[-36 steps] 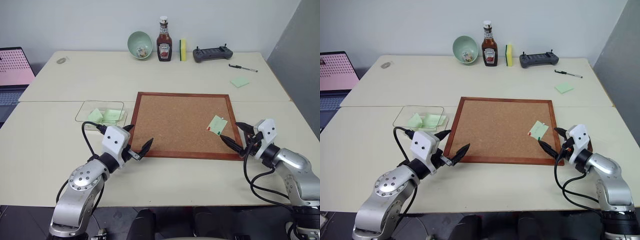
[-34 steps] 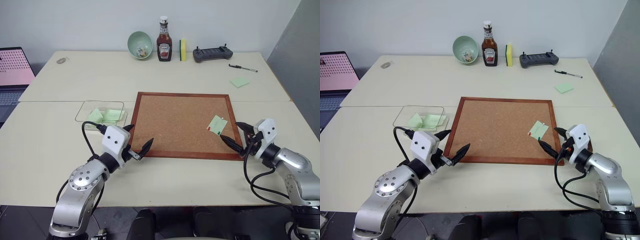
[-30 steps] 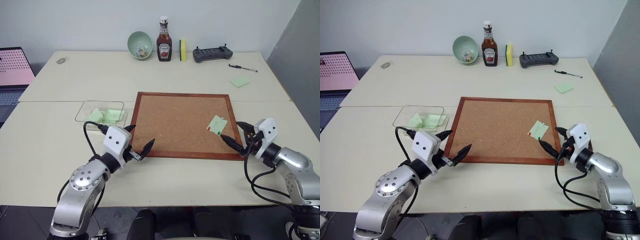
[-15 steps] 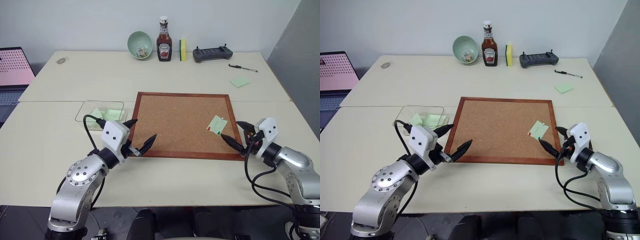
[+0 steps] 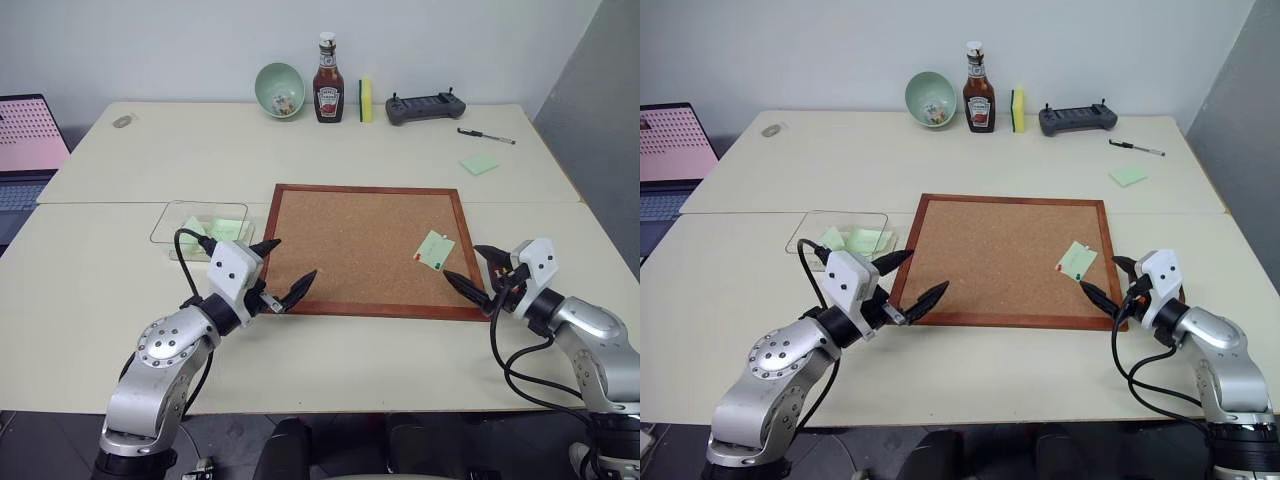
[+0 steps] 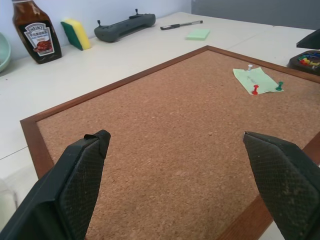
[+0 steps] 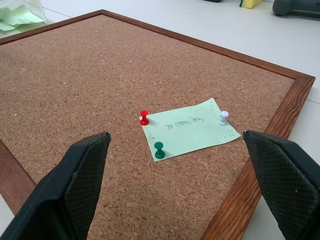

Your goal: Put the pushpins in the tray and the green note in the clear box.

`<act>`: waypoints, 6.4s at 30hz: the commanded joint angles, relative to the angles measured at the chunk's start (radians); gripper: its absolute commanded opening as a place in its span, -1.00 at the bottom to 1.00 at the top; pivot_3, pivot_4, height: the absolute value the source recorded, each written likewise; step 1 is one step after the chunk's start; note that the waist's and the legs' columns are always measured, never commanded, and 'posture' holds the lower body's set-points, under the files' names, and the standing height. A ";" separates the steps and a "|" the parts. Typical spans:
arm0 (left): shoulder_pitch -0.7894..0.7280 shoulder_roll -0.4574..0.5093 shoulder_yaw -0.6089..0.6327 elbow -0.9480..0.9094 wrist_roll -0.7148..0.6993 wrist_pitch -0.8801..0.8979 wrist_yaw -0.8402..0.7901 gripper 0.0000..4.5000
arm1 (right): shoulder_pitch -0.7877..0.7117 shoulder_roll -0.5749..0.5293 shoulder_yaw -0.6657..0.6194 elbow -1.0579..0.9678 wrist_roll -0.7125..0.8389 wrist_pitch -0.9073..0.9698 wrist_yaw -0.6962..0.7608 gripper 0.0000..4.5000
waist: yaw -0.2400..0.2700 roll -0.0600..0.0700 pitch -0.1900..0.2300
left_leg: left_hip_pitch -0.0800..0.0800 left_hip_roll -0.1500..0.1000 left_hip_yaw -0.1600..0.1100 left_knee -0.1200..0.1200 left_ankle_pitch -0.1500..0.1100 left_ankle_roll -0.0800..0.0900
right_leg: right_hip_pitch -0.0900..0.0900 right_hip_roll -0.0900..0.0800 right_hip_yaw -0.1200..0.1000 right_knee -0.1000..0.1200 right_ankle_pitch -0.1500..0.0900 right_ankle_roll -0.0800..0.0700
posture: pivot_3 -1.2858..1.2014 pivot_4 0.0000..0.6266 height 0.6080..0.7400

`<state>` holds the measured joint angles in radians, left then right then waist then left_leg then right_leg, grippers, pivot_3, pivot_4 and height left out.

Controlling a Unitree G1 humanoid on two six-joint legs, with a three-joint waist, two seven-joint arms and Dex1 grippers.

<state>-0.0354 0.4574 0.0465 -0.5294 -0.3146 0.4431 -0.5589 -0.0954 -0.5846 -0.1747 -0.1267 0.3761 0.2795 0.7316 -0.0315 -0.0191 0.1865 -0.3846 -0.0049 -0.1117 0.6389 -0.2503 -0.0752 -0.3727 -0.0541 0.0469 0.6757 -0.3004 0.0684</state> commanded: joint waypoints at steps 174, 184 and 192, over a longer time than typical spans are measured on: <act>-0.371 -0.286 -0.375 0.783 0.253 -0.235 -0.233 -1.00 | -0.046 -0.322 -0.055 0.036 -0.161 0.271 -0.010 0.06 | 0.002 0.012 -0.008 | 0.002 -0.002 0.001 0.001 -0.001 0.001 | 0.005 -0.001 0.000 -0.003 -0.001 0.003 | 0.03 -0.52 1.00; -0.381 -0.287 -0.372 0.801 0.254 -0.244 -0.238 -1.00 | -0.025 -0.357 -0.049 0.048 -0.182 0.275 0.011 0.92 | 0.002 0.012 -0.008 | 0.002 -0.002 0.001 0.001 -0.001 0.001 | 0.005 -0.001 0.000 -0.003 -0.001 0.003 | 0.03 -0.52 1.00; -0.380 -0.288 -0.375 0.807 0.257 -0.252 -0.239 -1.00 | -0.022 -0.348 -0.079 0.035 -0.164 0.274 0.022 0.98 | 0.002 0.013 -0.008 | 0.002 -0.002 0.001 0.001 -0.001 0.001 | 0.005 -0.001 0.000 -0.003 -0.001 0.003 | 0.03 -0.52 1.00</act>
<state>-0.4442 0.1709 -0.2883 0.2358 -0.0739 0.1729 -0.7795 -0.1111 -0.9225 -0.2086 -0.0703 0.1905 0.5570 0.7414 -0.0295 -0.0065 0.1788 -0.3825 -0.0066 -0.1110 0.6397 -0.2509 -0.0740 -0.3679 -0.0550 0.0471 0.6725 -0.3016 0.0710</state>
